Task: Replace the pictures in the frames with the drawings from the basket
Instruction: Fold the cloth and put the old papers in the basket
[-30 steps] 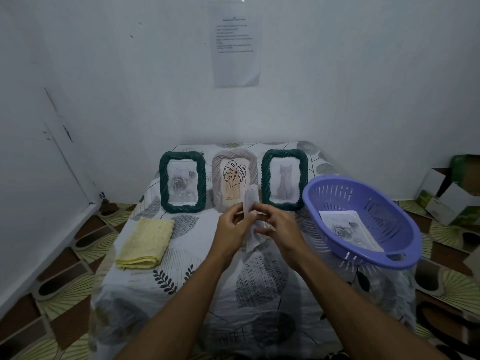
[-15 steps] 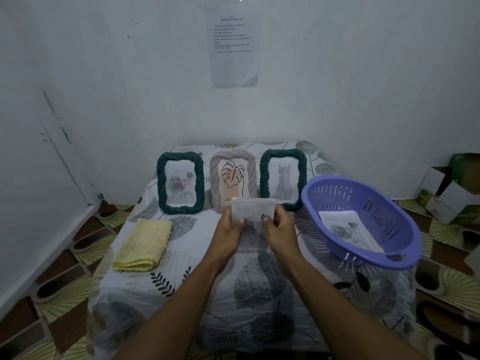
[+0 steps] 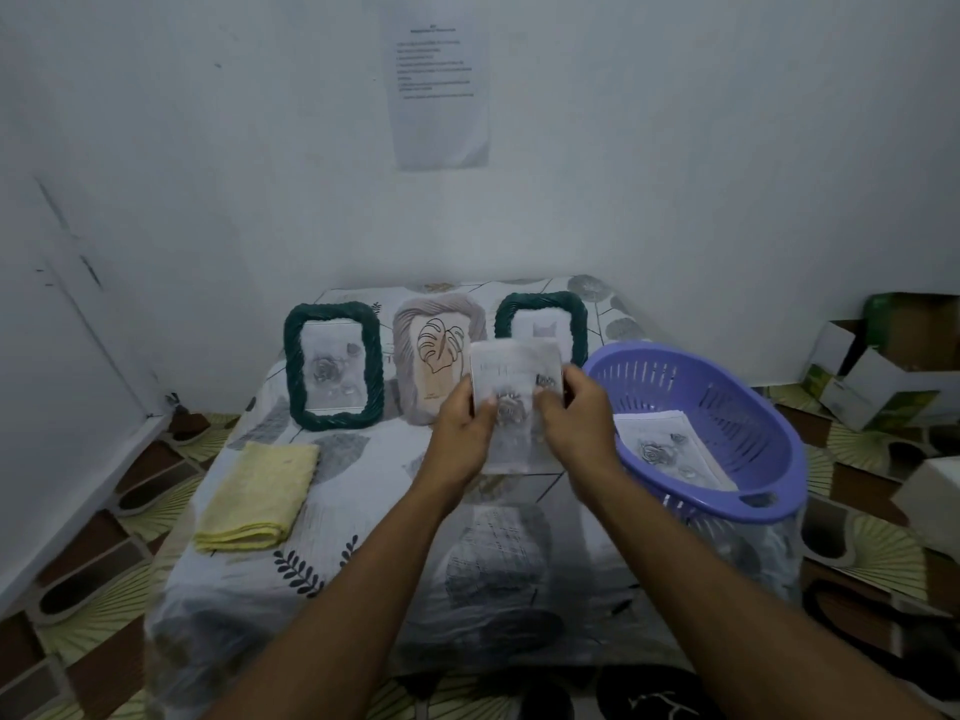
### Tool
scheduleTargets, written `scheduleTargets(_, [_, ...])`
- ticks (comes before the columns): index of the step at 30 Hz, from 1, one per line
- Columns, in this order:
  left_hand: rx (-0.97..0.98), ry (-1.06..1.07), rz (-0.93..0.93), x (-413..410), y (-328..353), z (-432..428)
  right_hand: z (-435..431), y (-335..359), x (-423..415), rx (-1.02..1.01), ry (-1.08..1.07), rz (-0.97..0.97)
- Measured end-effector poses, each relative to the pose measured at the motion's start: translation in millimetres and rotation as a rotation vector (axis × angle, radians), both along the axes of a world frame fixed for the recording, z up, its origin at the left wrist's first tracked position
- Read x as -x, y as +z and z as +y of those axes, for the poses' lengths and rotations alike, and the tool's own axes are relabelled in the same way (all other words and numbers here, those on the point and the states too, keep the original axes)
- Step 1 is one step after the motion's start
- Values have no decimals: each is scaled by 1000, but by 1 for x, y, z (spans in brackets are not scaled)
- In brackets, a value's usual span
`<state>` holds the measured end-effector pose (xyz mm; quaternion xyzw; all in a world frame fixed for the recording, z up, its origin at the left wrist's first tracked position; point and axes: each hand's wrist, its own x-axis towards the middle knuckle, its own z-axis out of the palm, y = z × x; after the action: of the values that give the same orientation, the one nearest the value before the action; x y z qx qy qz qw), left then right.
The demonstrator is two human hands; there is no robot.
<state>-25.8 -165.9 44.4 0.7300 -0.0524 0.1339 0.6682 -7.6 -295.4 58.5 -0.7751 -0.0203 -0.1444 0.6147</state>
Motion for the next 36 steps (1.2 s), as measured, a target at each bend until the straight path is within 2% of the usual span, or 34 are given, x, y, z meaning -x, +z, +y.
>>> scheduleTargets(4, [81, -101, 70, -14, 19, -35, -54, 30, -21, -42, -26, 52])
scheduleTargets(9, [-187, -73, 165, -26, 13, -82, -136, 38, -45, -100, -159, 183])
scheduleTargets(11, [-164, -108, 215, -26, 6, -97, -160, 27, -50, 14, -208, 233])
scheduleTargets(14, [-165, -149, 261, -23, -7, -106, -176, 4, -57, 228, -141, 370])
scheduleTargets(18, [-194, -124, 251, -21, -22, -105, -179, -18, -69, 353, -83, 477])
scheduleTargets(24, [-214, -93, 174, -22, -26, -107, -183, -27, -82, 492, -118, 516])
scheduleTargets(29, [-215, -82, 163, -24, -28, -107, -175, -28, -78, 756, -63, 519])
scheduleTargets(33, [-273, -68, 136, -26, -28, -105, -165, -33, -71, 1026, -3, 360])
scheduleTargets(36, [-301, -66, 131, -28, -29, -105, -155, -35, -69, 1142, 57, 417])
